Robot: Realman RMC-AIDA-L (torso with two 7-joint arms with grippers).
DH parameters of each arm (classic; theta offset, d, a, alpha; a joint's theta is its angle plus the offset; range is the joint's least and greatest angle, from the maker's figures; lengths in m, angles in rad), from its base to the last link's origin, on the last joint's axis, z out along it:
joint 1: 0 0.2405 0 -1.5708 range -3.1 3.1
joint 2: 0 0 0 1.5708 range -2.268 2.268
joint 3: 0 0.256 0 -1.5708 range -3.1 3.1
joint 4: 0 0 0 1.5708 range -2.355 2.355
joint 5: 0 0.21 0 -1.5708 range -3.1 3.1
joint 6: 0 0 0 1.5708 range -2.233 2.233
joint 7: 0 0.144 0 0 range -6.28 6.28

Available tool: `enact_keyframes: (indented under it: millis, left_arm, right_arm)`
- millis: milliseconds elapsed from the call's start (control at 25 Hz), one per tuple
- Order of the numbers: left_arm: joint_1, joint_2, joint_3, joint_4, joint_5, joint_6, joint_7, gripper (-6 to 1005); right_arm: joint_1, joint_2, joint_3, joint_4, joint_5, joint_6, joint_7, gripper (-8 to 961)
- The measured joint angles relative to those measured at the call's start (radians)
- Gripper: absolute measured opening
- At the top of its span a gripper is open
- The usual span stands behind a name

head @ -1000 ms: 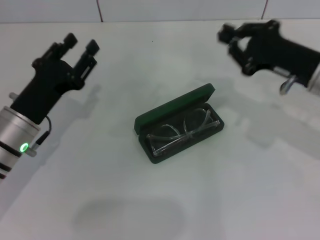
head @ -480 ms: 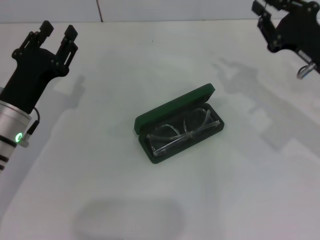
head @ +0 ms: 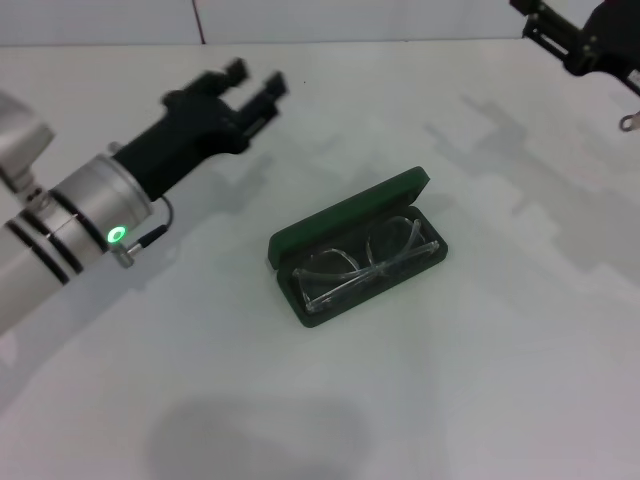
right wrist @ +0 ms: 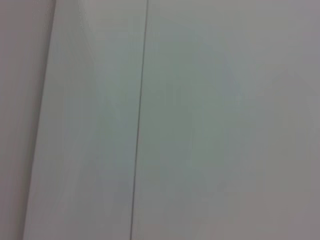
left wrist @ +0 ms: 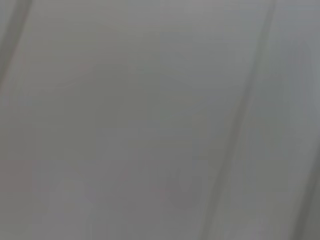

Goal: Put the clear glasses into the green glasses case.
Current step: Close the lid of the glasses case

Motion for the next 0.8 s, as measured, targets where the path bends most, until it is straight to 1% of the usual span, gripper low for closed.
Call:
enact_keyframes:
  millis: [120,200,280,360,400,520,560,600,800]
  left_arm:
    - [-0.015,0.023,0.008,0.081,0.181,-0.041,-0.168,584]
    - [-0.024,0.031,0.008,0.129,0.301,-0.051,-0.261,583]
    - [-0.029,0.030,0.007,0.176,0.412,-0.067,-0.341,582]
    - [-0.032,0.021,0.006,0.201,0.482,-0.100,-0.388,581]
    - [-0.036,0.014,0.005,0.210,0.518,-0.135,-0.412,581]
    - [-0.047,-0.005,0.004,0.217,0.575,-0.229,-0.445,579]
    - [-0.047,-0.005,0.004,0.217,0.575,-0.229,-0.445,579]
    - [-0.051,-0.008,0.005,0.218,0.585,-0.258,-0.451,578]
    - [-0.044,-0.008,0.002,0.219,0.584,-0.260,-0.452,576]
  right_arm:
    - [-0.007,-0.013,0.021,-0.001,0.003,-0.040,0.035,547]
    - [-0.020,-0.014,0.058,0.000,-0.001,-0.065,0.041,627]
    - [-0.029,-0.010,0.080,-0.001,-0.005,-0.073,0.038,713]
    - [-0.030,-0.008,0.084,-0.001,-0.005,-0.075,0.037,798]
    - [-0.030,-0.008,0.083,-0.001,-0.005,-0.076,0.036,841]
    - [-0.030,-0.006,0.080,-0.001,-0.009,-0.076,0.035,900]
    - [-0.028,-0.005,0.079,-0.001,-0.015,-0.077,0.035,900]
    - [-0.027,-0.004,0.079,-0.001,-0.021,-0.077,0.035,900]
    - [-0.023,0.002,0.080,-0.001,-0.035,-0.074,0.034,900]
